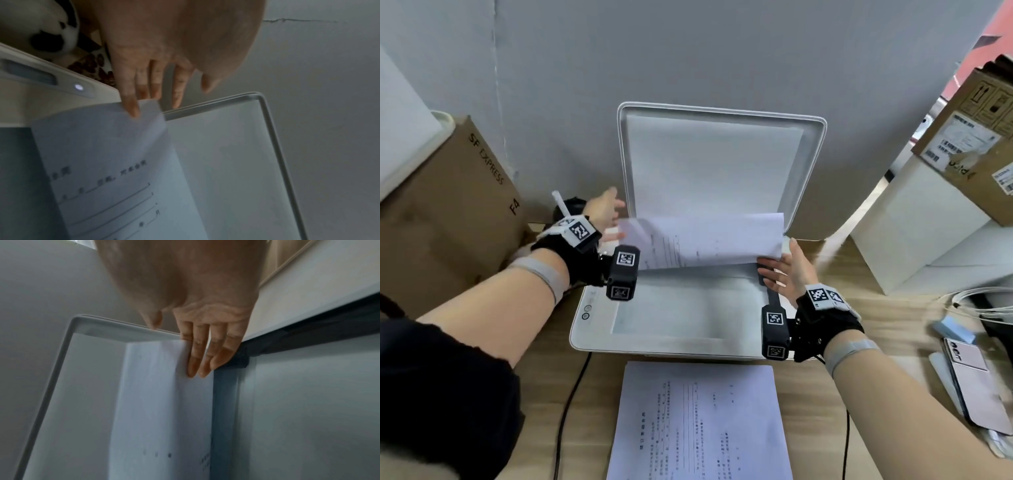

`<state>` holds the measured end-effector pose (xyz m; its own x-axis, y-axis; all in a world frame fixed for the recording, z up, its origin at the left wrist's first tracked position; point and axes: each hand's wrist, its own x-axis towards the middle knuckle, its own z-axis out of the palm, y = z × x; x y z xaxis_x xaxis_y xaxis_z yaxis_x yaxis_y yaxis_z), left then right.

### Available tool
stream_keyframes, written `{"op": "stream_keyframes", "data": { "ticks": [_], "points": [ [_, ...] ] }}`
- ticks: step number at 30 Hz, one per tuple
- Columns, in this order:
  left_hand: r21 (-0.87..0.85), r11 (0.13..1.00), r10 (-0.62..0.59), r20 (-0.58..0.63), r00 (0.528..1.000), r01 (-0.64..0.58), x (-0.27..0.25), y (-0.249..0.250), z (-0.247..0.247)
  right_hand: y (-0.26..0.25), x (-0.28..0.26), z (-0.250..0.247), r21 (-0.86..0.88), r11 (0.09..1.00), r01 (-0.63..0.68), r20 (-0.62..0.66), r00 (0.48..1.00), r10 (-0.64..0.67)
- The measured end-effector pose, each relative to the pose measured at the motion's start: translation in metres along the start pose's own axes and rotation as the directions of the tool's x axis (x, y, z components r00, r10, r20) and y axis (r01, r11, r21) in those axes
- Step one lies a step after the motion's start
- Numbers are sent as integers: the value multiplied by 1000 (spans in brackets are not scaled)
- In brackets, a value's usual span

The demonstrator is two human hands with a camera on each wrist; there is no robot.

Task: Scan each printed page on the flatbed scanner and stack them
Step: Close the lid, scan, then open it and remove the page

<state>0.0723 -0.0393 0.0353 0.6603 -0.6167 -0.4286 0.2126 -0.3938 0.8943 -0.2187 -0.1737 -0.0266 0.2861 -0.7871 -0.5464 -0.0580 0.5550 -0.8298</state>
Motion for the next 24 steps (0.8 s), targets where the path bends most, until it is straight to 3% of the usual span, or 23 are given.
{"op": "stream_keyframes", "data": {
  "ticks": [5,10,12,15,19,24],
  "points": [
    [38,982,-188,24,982,187,-1,-48,-7,12,-1,-8,-143,987,-73,-69,996,63],
    [212,953,-242,93,966,218,-12,-78,-4,24,-7,-19,-256,966,-36,-95,995,12],
    [231,952,-233,116,966,202,-17,-85,-1,29,-9,-22,-326,945,3,-120,992,-45],
    [332,934,-161,52,986,135,-17,-91,-6,37,-10,-29,-418,908,9,-112,992,-62],
    [412,910,-78,46,996,52,-30,-93,-8,34,-28,-32,-481,857,184,-71,966,-248],
    [320,947,-41,46,998,24,-40,-87,-8,19,-40,-32,-284,882,376,-182,882,-434]
  ]
}}
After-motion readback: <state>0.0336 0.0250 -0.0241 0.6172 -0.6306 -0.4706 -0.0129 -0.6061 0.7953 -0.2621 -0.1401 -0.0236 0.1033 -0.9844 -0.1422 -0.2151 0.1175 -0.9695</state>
